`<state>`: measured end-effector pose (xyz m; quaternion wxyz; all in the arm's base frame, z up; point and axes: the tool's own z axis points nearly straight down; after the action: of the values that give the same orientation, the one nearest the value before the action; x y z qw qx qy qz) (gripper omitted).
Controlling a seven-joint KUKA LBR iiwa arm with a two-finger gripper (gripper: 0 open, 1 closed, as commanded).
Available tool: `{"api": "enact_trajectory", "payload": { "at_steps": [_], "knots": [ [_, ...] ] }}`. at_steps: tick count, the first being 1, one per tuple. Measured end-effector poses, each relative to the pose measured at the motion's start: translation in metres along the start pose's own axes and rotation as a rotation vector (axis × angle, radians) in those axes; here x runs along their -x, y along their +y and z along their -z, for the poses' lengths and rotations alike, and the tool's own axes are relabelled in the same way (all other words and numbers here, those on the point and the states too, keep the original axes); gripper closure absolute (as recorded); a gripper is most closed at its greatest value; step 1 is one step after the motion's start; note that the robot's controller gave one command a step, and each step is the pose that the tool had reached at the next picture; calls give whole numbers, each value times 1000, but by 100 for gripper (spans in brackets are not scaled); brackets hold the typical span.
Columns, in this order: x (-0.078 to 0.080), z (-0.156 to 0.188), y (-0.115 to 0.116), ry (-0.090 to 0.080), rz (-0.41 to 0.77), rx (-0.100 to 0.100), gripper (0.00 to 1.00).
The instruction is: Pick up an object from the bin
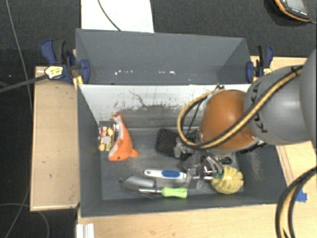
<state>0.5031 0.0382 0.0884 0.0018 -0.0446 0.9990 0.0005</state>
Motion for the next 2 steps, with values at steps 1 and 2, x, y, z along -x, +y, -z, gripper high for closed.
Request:
{"api": "enact_trajectory", "payload": {
  "at_steps": [1, 2],
  "knots": [
    [53, -18, -40, 16, -172, 9, 0],
    [-28, -17, -59, -7, 119, 1, 0]
  ]
}}
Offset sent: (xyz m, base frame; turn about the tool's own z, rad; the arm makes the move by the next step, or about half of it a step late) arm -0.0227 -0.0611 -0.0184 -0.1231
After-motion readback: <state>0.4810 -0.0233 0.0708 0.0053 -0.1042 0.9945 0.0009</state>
